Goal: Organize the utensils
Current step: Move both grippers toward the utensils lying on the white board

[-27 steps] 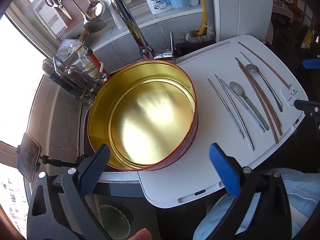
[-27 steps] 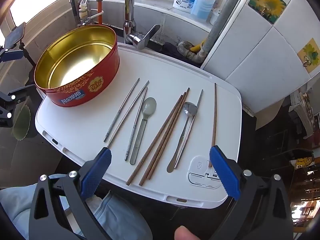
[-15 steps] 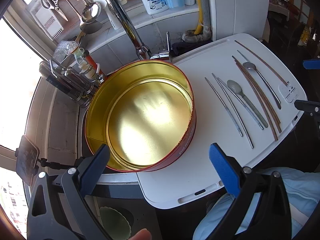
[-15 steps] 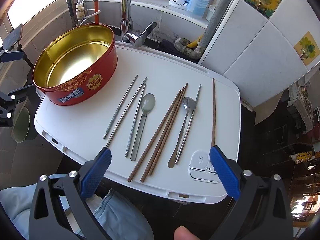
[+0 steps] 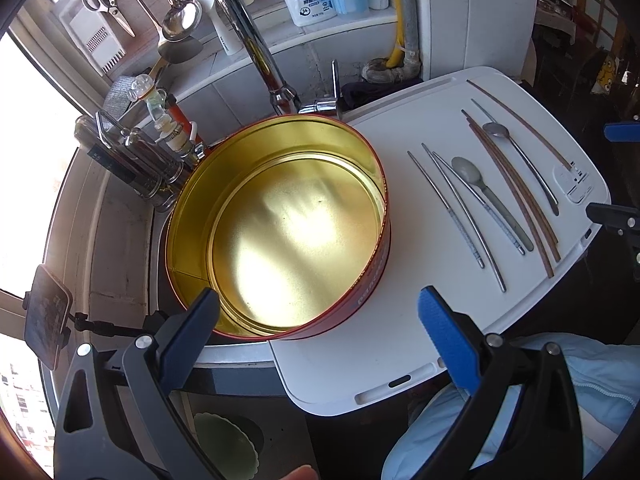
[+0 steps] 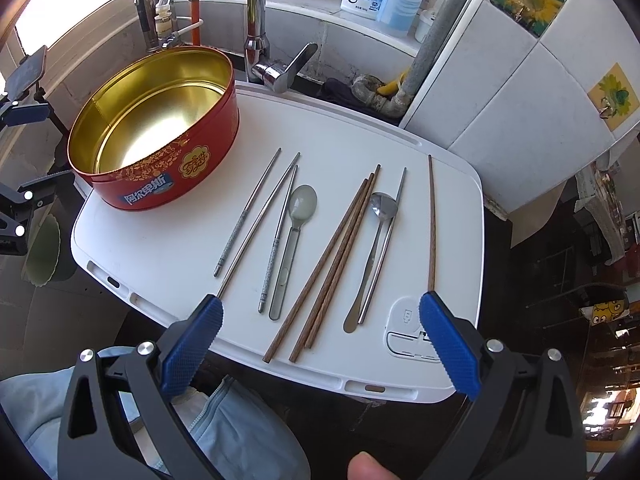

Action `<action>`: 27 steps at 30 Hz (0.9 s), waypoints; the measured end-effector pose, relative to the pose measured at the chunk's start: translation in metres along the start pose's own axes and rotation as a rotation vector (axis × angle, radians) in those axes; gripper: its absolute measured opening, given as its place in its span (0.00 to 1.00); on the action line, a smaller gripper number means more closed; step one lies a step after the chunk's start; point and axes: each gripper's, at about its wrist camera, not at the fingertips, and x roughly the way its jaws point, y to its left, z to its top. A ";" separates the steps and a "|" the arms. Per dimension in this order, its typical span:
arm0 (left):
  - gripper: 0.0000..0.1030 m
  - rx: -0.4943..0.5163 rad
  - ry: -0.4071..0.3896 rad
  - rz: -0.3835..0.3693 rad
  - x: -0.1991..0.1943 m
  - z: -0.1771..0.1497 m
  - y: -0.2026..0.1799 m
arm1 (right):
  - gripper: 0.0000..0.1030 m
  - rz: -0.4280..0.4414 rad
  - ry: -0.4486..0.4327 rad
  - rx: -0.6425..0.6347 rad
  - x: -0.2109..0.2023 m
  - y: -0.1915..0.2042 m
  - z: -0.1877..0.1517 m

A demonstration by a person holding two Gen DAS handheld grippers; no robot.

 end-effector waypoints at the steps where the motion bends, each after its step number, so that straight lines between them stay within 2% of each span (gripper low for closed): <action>1: 0.94 -0.003 0.003 -0.004 0.000 -0.001 0.001 | 0.96 0.004 -0.003 -0.001 0.000 0.001 0.000; 12: 0.94 -0.021 -0.003 -0.026 0.001 -0.009 0.013 | 0.96 -0.001 -0.010 -0.004 -0.002 0.013 0.003; 18: 0.94 -0.022 -0.009 -0.063 0.002 -0.016 0.020 | 0.96 -0.018 -0.018 0.010 -0.004 0.023 0.002; 23: 0.94 -0.021 -0.051 -0.065 -0.006 -0.022 0.026 | 0.96 -0.032 -0.064 0.098 -0.013 0.021 0.001; 27: 0.94 0.001 -0.118 -0.099 -0.018 -0.026 0.026 | 0.96 -0.024 -0.087 0.201 -0.018 0.012 -0.005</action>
